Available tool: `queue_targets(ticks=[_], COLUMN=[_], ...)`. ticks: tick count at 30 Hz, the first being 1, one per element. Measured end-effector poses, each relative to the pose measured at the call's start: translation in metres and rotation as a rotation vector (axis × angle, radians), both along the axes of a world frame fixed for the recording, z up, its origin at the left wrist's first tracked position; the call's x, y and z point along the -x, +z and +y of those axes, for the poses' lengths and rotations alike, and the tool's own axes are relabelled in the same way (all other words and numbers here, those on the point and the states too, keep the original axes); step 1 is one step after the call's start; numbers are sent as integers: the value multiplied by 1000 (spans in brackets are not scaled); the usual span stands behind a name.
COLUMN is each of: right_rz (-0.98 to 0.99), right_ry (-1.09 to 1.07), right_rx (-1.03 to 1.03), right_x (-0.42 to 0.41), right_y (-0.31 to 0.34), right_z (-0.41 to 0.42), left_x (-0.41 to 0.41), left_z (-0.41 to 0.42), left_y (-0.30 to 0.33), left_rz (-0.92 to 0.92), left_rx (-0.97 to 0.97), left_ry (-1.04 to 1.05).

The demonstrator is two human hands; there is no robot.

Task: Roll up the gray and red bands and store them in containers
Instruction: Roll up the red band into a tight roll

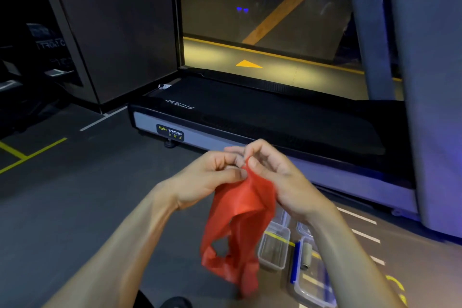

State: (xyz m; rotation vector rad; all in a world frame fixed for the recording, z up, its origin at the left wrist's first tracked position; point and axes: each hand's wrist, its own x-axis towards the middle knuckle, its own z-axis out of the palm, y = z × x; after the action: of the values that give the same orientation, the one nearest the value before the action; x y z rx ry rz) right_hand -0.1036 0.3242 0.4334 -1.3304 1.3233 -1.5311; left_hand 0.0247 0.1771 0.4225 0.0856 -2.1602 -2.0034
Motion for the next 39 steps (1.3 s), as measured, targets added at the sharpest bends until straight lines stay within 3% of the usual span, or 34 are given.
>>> queue_targets(ticks=[6, 9, 15, 22, 30, 39], right_rz=[348, 384, 158, 80, 36, -189], right_ry=[-71, -78, -197, -235, -209, -104], right_rx=[-131, -143, -6, 36, 59, 78], right_x=[11, 16, 20, 17, 19, 21], right_y=[3, 5, 10, 12, 16, 15], right_z=[5, 7, 12, 12, 17, 18], left_x=[-5, -7, -12, -5, -7, -4], left_z=[-7, -10, -15, -8, -6, -3], left_y=[-1, -2, -5, -3, -5, 0], left_rz=[-66, -111, -188, -146, -197, -125], left_rx=[76, 87, 229, 281, 164, 134], left_ry=[33, -12, -38, 31, -64, -49])
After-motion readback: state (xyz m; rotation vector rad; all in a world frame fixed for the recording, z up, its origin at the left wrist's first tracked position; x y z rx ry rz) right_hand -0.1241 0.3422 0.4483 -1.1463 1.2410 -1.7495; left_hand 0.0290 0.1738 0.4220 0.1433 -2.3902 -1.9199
